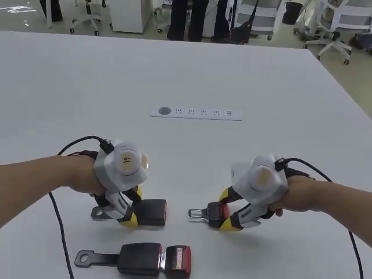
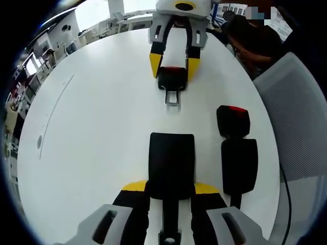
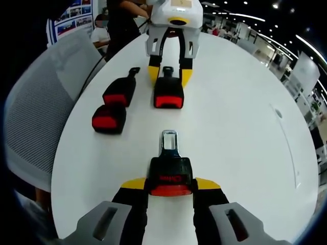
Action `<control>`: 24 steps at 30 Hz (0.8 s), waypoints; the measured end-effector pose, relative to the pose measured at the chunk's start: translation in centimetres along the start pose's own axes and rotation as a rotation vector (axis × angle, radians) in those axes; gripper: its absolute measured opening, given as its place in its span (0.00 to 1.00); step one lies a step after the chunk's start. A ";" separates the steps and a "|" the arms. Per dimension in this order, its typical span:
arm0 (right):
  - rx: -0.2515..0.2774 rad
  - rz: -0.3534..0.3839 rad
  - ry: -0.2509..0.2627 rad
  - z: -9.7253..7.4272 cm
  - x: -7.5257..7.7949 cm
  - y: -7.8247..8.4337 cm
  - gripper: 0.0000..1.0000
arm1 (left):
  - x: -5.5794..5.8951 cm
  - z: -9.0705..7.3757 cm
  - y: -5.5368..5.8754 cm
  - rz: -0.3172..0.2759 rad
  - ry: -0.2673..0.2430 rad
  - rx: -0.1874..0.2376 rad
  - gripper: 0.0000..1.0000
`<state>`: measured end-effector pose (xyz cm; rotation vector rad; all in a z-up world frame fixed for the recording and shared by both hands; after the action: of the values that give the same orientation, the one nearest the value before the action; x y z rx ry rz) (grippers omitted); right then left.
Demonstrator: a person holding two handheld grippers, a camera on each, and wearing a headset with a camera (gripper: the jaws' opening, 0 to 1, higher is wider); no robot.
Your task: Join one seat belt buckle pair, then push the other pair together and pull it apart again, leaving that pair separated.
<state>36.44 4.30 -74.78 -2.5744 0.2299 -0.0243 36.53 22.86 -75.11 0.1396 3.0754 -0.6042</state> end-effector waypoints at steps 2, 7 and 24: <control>0.001 -0.001 -0.002 0.1 0.0 -0.1 0.30 | 0.0 0.0 0.0 -0.001 0.001 -0.002 0.32; 0.004 -0.003 -0.002 0.4 -0.1 -0.5 0.30 | 0.0 0.0 0.0 -0.006 0.001 -0.003 0.32; 0.022 -0.001 0.001 1.5 -0.2 -2.3 0.30 | 0.1 0.0 0.0 -0.016 -0.002 0.004 0.32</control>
<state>36.72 7.05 -74.80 -2.5522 0.2276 -0.0281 36.44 22.83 -75.10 0.1144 3.0768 -0.6105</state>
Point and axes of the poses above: the centre of the closed fingertips' face, and the gripper's own axes: z roughly forward along the fingers, x roughly to its right, y roughly out of its underside, the point moved 3 cm from there along -z, roughly backward along the fingers, and after that the axes turned 10 degrees about z, right-handed, at the moved point
